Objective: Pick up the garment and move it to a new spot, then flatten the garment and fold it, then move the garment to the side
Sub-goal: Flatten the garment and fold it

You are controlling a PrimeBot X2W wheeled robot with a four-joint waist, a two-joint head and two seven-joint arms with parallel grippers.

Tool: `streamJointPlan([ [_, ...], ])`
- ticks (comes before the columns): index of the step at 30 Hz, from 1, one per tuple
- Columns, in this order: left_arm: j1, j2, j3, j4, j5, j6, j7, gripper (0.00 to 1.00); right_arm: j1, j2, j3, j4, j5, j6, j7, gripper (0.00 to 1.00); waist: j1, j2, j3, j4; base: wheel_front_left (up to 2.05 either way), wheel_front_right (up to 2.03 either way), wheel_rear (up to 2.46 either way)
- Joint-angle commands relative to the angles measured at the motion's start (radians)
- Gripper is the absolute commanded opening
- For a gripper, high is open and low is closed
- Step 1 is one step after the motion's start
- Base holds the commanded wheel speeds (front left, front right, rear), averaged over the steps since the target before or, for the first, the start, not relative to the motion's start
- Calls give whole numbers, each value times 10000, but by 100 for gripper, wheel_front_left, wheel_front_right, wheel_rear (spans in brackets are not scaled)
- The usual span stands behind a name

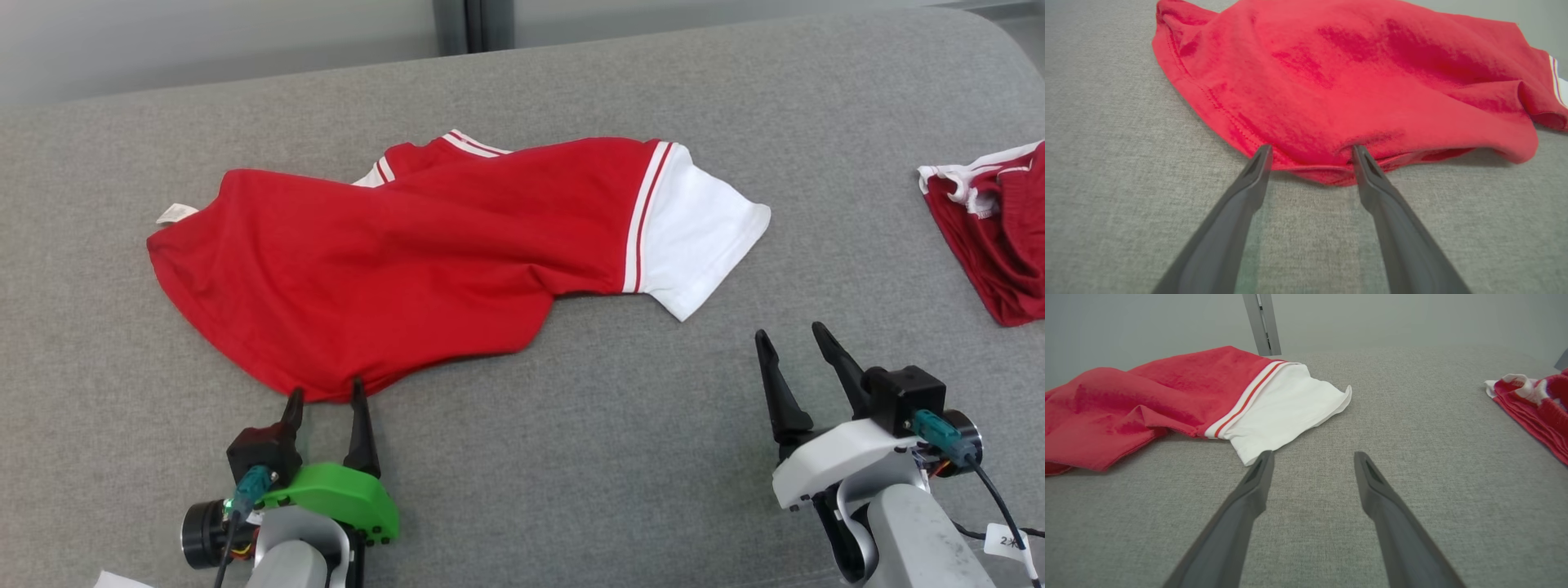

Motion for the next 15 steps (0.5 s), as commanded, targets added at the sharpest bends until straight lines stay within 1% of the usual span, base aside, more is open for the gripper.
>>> streamJointPlan([
  [1, 189, 51, 35, -8, -55, 12, -3, 100, 125, -37, -3, 25, -34, -12, -20, 100, 0, 0, -34, 20, 0, 0, 0],
  [10, 330, 50, -170, 233, -352, -2, -3, 100, 180, -37, 29, 83, -51, -12, -18, 100, 0, 0, -118, 132, 0, 0, 0],
  [13, 165, 50, -203, 185, -465, -92, -4, 100, 182, -37, 23, 62, -70, -12, -18, 100, 0, 0, -96, 164, 0, 0, 0],
  [15, 52, 50, -228, 70, -558, -257, -3, 100, 169, -37, 29, 45, -98, -12, -18, 100, 0, 0, -69, 172, 0, 0, 0],
])
